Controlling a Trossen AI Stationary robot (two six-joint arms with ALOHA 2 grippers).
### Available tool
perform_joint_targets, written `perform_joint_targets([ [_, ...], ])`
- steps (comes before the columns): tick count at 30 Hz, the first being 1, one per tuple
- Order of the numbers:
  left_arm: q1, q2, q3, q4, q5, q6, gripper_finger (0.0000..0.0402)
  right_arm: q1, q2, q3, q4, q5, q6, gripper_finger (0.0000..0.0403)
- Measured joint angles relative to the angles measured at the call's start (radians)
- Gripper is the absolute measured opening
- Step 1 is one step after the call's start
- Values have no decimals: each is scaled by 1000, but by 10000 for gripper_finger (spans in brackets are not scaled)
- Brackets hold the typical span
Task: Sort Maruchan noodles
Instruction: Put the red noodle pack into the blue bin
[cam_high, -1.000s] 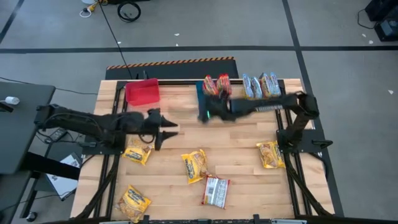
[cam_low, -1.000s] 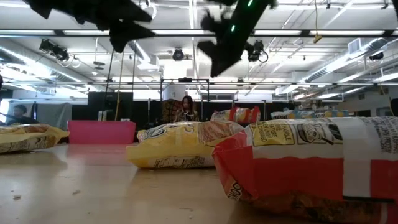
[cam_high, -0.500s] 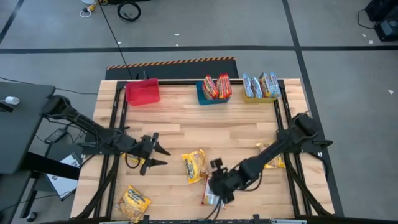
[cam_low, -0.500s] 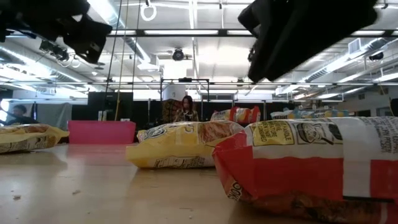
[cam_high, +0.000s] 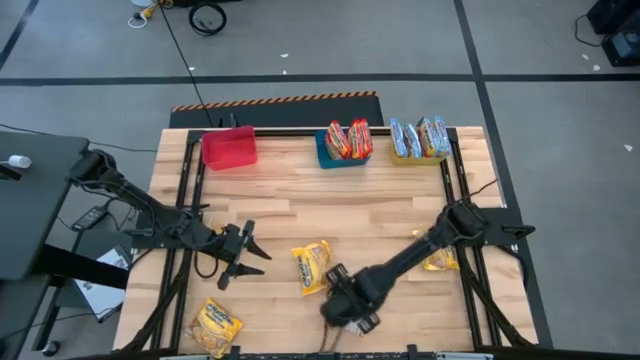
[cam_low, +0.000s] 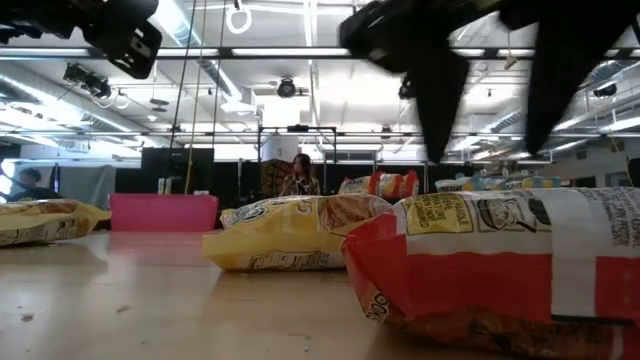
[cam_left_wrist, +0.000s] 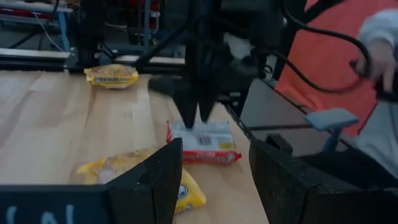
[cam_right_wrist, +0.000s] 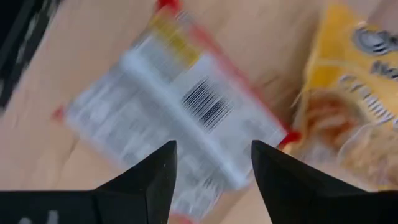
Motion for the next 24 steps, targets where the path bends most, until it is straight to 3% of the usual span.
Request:
perform_joint_targets([
  [5, -7, 1, 0, -37, -3, 14, 189, 115, 0, 2, -167, 177, -79, 211],
  [8, -7, 18, 1, -35, -3, 27, 189, 187, 0, -38, -180, 261, -86, 210],
  [16, -7, 40, 0, -32, -10, 25, 189, 333, 3, -221, 84, 552, -176, 208],
  [24, -7, 39, 0, -11, -10, -8, 189, 332, 2, -396, 377, 705, -311, 198],
])
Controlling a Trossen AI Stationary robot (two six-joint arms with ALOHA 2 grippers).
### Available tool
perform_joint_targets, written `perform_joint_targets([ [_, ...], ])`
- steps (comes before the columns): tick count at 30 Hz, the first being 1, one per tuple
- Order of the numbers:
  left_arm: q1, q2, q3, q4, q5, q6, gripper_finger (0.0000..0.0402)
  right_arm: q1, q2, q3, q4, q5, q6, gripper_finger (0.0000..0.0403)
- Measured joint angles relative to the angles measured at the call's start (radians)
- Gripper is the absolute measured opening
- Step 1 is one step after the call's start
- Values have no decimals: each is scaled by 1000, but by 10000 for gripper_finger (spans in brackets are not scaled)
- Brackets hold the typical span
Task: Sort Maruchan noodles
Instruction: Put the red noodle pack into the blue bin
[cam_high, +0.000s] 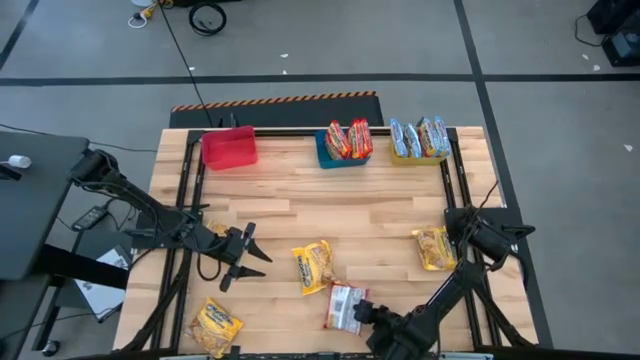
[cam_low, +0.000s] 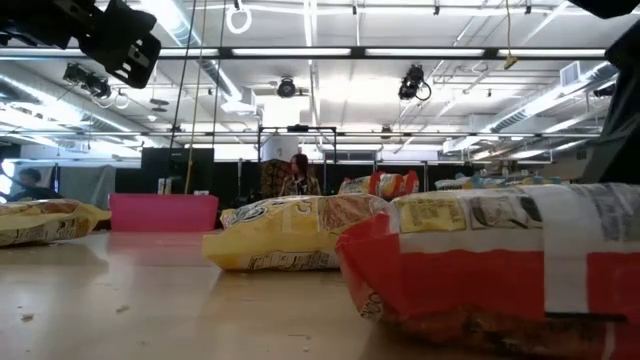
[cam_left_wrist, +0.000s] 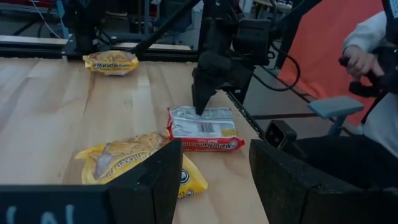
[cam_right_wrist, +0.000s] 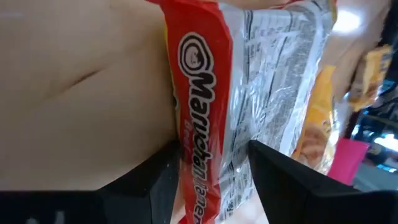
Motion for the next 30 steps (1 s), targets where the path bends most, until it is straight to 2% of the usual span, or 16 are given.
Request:
perform_joint_targets([
  [3, 0, 0, 0, 0, 0, -17, 189, -12, -4, -39, 115, -1, -11, 183],
  [6, 0, 0, 0, 0, 0, -17, 189, -29, -4, -59, 220, -6, -5, 146],
  [8, 0, 0, 0, 2, -1, -17, 189, -43, -4, -63, 259, -7, 38, 108],
  [12, 0, 0, 0, 4, -35, -20, 189, -88, -3, -49, 266, -20, 255, 19],
  [16, 0, -2, 0, -2, -52, -22, 189, -135, -48, -34, 250, -131, 369, 14],
  [20, 0, -8, 0, -5, -53, -23, 189, -191, -182, -32, 223, -291, 509, 9],
  [25, 0, -7, 1, -19, -103, -24, 189, -305, -377, -32, 101, -345, 772, 9],
  [30, -2, -7, 1, -126, -170, -76, 189, -487, -535, -31, 34, -437, 1033, 9],
])
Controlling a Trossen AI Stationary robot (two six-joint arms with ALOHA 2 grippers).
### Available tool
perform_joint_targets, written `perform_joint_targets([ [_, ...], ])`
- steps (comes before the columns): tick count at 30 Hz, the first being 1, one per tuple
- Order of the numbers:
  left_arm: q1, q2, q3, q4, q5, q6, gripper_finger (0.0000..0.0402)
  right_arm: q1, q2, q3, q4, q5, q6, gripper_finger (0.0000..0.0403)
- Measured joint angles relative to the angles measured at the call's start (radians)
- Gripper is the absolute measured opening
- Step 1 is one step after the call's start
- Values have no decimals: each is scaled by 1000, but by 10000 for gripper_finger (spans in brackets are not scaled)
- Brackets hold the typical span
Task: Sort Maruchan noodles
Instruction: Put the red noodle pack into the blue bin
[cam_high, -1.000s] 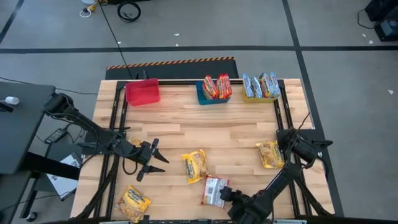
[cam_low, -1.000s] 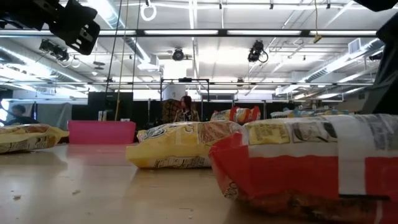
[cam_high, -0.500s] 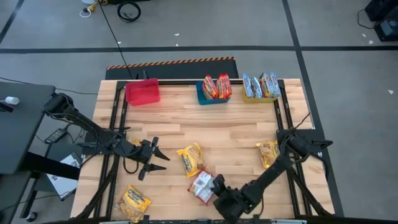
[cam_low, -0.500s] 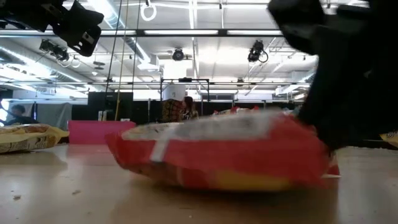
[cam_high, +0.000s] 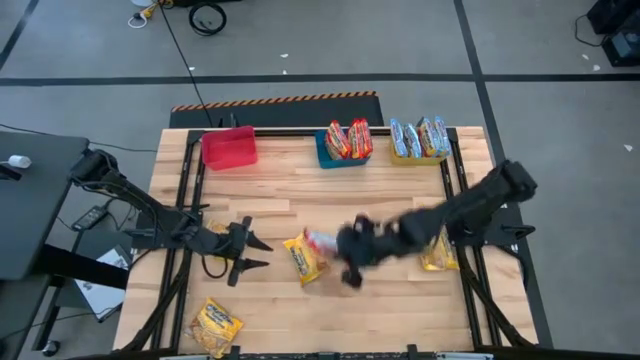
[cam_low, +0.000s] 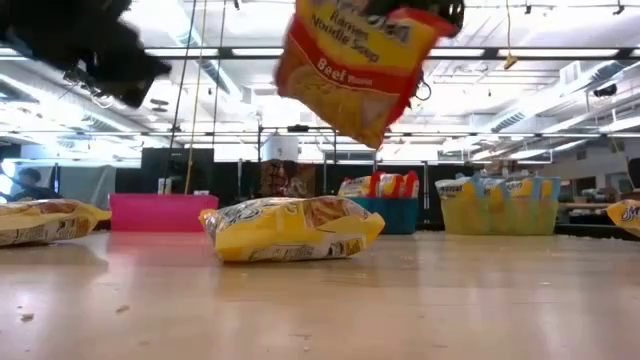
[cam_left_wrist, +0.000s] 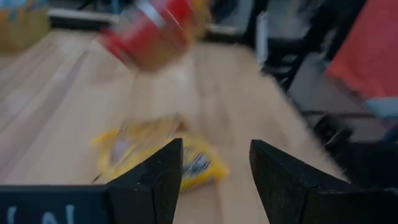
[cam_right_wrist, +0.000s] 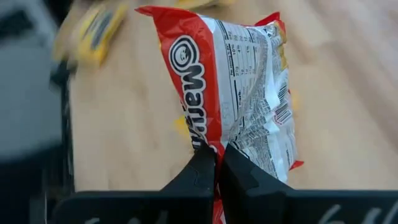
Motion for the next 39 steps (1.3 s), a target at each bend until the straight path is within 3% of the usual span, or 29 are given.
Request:
perform_joint_targets([
  [6, 0, 0, 0, -212, -72, -127, 189, -309, -82, 0, -44, -50, 127, 13],
  [12, 0, 0, 0, -301, -193, -180, 189, -660, -53, 0, 93, -245, 165, 9],
  [18, 3, 1, -1, -293, -303, -172, 189, -901, 29, 1, 244, -440, 212, 9],
  [22, 3, 0, -1, -285, -316, -168, 189, -980, 86, 1, 257, -524, 221, 9],
  [30, 9, -9, 14, -281, -335, -124, 189, -1019, 188, 2, 282, -702, 288, 9],
  [36, 21, -15, 78, -278, -335, -20, 189, -1055, 270, 3, 293, -708, 293, 9],
  [39, 21, -15, 98, -302, -335, 3, 189, -1058, 285, 5, 320, -652, 257, 12],
])
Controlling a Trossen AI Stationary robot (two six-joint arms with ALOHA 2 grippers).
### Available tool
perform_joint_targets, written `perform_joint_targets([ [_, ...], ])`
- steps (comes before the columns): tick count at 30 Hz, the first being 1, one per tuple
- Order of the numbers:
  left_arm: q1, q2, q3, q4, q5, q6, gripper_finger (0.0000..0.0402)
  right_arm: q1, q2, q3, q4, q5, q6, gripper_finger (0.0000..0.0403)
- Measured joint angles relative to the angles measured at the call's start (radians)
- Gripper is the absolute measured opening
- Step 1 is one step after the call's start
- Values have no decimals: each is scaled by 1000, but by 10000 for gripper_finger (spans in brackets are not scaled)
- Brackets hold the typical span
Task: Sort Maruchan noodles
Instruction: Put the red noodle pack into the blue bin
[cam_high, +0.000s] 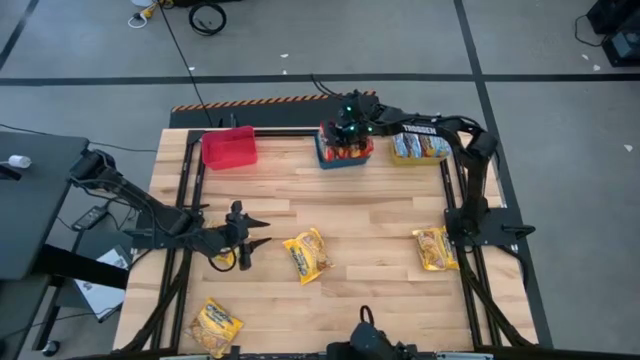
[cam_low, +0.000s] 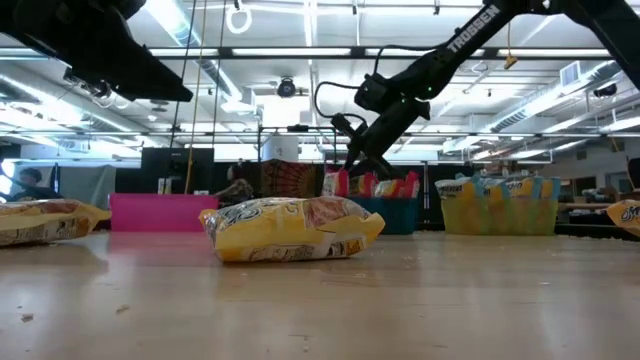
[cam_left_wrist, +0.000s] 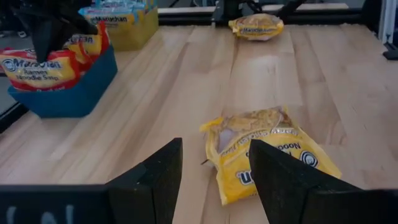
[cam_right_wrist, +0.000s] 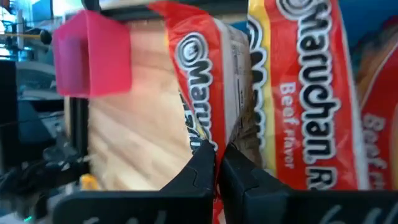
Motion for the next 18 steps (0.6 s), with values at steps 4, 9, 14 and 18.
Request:
perform_joint_targets([
  [4, 0, 0, 21, -55, 0, -1, 189, 4, 2, -1, 40, 81, -56, 20],
  [9, 0, -4, 95, -188, 38, -37, 189, 3, 1, -4, 99, 146, -70, 40],
  [14, -11, -6, 277, -638, 164, -247, 186, 2, -30, -5, 141, 139, -123, 83],
  [18, -26, -6, 349, -947, 313, -488, 179, 3, -103, -5, 138, 146, -193, 119],
])
